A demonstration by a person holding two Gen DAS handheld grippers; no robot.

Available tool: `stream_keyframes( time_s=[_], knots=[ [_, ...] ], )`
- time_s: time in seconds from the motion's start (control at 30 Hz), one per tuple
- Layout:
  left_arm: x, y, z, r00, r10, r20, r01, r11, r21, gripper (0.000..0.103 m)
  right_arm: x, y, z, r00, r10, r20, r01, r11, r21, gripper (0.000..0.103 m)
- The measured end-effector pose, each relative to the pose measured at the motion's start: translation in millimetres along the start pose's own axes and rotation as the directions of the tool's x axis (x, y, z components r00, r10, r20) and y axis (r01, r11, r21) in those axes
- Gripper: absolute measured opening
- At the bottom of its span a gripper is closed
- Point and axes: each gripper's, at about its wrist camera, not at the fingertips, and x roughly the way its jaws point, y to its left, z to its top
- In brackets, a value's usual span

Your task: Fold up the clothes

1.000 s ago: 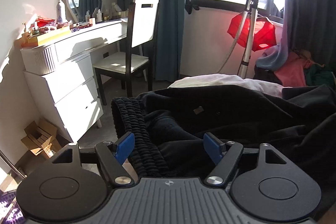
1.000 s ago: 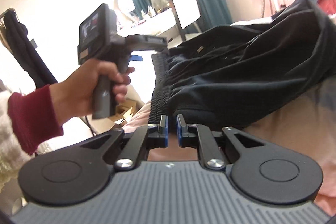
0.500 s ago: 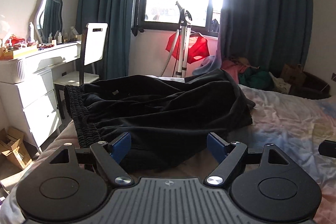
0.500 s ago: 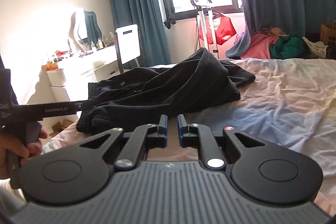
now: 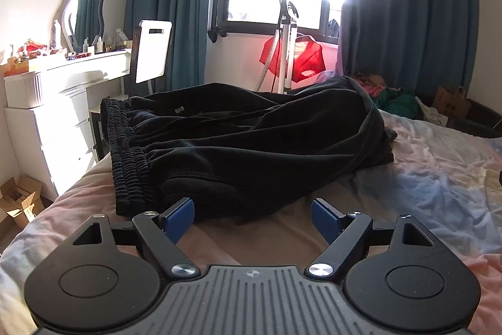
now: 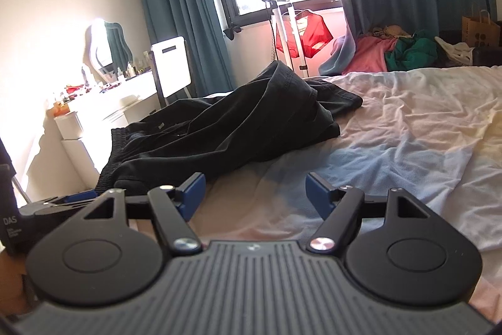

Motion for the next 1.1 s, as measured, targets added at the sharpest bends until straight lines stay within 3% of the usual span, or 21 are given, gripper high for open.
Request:
stream_keyframes(
  time_s=[0.17,0.37,0.53,0.67,0.83,0.9,1.03,1.07,1.1],
  knots=[
    [1.6,-6.8,-6.8,1.0,-0.006,-0.007,0.006,0.998,0.055,0.088,-3.4,3.2,0.1,1.0,-0.018,0.002,0.018,1.0,-0.022,0.073],
    [30.5,-27.9,-2.6,0.995,-0.088,-0.047,0.093,0.986,0.139,0.087,-3.8,-7.2,-3.2,0.998,-0.061,-0.023,0.061,0.998,0.027,0.072],
    [79.6,-52.4,32.3,0.992,-0.122,0.015,0.12,0.986,0.118,0.087,0.3,-30.8,-5.6,0.994,-0.103,-0.022,0.104,0.987,0.122,0.072],
    [131.5,-90.1,71.5,0.988,-0.136,0.075,0.128,0.986,0.103,0.086,21.8,-50.9,-13.1,0.986,-0.142,-0.09,0.159,0.962,0.222,0.073],
    [191.7,-147.1,122.4,0.968,-0.228,0.105,0.219,0.972,0.09,0.077,35.2,-71.3,-16.2,0.982,-0.134,-0.13,0.169,0.934,0.316,0.072],
    [216.5,-172.6,137.1,0.971,-0.207,0.121,0.195,0.975,0.101,0.077,40.4,-78.2,-14.3,0.983,-0.141,-0.115,0.171,0.929,0.327,0.073],
    [269.2,-219.7,155.6,0.991,-0.078,0.106,0.06,0.985,0.164,0.076,65.3,-95.6,-17.5,0.969,-0.198,-0.149,0.236,0.921,0.31,0.073],
    [281.8,-230.3,159.6,0.994,-0.049,0.098,0.031,0.983,0.182,0.07,71.7,-101.9,-19.5,0.965,-0.205,-0.166,0.25,0.912,0.325,0.073],
    [292.5,-237.2,161.5,0.997,-0.035,0.075,0.019,0.978,0.208,0.055,76.5,-107.2,-21.0,0.963,-0.202,-0.179,0.254,0.903,0.345,0.073]
  ],
)
